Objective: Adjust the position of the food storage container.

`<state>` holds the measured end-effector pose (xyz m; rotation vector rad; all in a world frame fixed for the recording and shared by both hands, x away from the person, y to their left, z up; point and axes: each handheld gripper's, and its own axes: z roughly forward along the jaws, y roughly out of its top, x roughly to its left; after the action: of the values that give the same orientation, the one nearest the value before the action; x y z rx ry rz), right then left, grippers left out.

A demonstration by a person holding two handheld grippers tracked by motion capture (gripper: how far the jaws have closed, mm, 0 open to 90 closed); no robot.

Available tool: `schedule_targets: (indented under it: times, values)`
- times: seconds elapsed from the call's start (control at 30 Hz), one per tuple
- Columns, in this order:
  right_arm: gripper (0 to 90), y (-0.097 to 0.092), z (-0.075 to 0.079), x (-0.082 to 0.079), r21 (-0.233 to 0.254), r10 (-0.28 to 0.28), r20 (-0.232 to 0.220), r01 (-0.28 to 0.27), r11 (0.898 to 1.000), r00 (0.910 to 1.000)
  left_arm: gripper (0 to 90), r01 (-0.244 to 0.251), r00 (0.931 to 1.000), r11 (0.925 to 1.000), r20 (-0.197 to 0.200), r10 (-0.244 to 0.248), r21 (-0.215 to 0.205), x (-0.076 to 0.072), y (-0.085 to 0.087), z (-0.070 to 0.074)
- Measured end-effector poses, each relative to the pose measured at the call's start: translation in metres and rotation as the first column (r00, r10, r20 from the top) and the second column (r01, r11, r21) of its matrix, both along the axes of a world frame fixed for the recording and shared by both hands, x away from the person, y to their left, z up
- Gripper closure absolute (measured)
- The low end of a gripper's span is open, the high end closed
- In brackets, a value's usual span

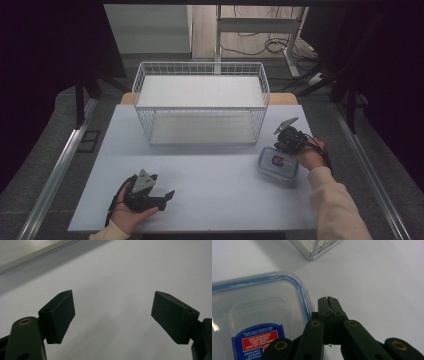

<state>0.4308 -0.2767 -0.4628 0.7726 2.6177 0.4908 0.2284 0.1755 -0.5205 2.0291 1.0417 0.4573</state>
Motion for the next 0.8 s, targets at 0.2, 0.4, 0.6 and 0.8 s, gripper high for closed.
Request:
schedule_targets:
  times: [0.2, 0.4, 0.6, 0.8]
  values:
    - [89.8, 0.013, 0.001, -0.004, -0.05, 0.066, -0.002, -0.066, 0.997, 0.9978, 18.4, 0.001, 1.0, 1.0, -0.002, -0.001, 0.001, 0.0, -0.001, 0.0]
    - [89.9, 0.027, 0.0, -0.013, -0.066, 0.135, -0.009, -0.135, 0.989, 0.9908, 18.4, 0.005, 1.0, 1.0, -0.008, -0.005, 0.003, 0.0, -0.001, -0.001]
    - [89.9, 0.04, -0.001, -0.025, -0.075, 0.196, -0.031, -0.198, 0.977, 0.9802, 18.4, 0.006, 1.0, 1.0, -0.007, -0.006, 0.002, 0.0, -0.002, -0.001]
    - [89.8, 0.04, 0.004, -0.03, -0.063, 0.199, -0.016, -0.199, 0.978, 0.9799, 18.4, 0.005, 1.0, 1.0, -0.008, -0.005, 0.002, 0.0, -0.002, -0.001]
